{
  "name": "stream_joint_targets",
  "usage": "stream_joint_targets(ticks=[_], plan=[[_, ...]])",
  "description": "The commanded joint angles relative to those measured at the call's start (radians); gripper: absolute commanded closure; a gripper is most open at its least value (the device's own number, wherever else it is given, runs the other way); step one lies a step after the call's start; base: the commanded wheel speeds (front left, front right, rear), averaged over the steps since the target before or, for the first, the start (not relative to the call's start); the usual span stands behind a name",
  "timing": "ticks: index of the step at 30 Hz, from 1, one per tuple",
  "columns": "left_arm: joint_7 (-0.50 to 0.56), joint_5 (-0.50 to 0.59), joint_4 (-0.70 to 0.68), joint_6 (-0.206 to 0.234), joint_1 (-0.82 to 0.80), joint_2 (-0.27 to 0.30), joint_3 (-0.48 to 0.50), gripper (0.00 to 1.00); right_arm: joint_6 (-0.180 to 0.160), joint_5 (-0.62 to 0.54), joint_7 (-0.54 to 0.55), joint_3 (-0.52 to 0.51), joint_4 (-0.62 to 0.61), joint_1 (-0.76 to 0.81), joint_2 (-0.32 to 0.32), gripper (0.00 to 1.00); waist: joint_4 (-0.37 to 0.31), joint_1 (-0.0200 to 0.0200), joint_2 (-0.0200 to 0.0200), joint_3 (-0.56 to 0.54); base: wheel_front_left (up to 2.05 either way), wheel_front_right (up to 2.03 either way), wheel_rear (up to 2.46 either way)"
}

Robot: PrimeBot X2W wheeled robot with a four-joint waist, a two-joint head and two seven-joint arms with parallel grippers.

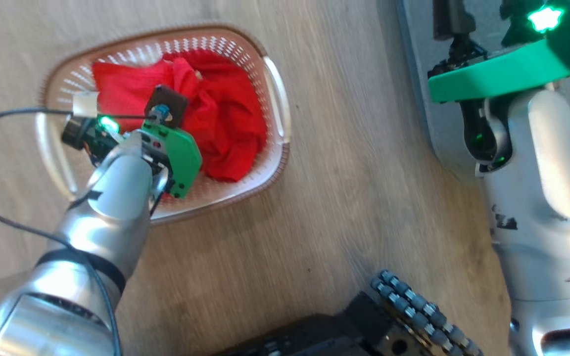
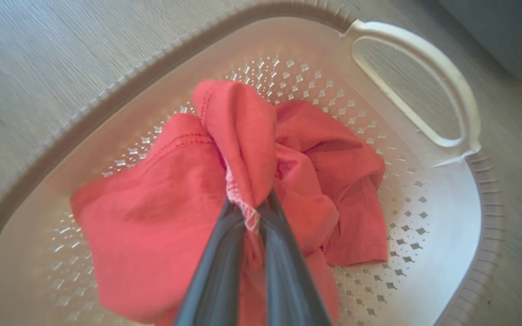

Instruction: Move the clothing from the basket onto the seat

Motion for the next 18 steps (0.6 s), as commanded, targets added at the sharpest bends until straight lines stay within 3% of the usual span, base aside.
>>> stream_joint_targets(ticks=[1, 18], plan=[[-0.018, -0.014, -0.027, -0.007, 0.031, 0.004, 0.022, 1.0, 0.0, -0.012, -0.006, 0.005, -0.019, 0.038, 0.008, 0.0, 0.055, 0.0001, -0.0001, -0.079, 0.0, 0.0, 0.0], [-0.03, -0.158, -0.3, -0.012, 0.202, -0.002, -0.039, 1.0, 0.0, -0.025, -0.006, -0.001, 0.086, 0.194, -0.035, 0.0, 0.191, 0.0001, -0.0001, -0.384, 0.0, 0.0, 0.0]])
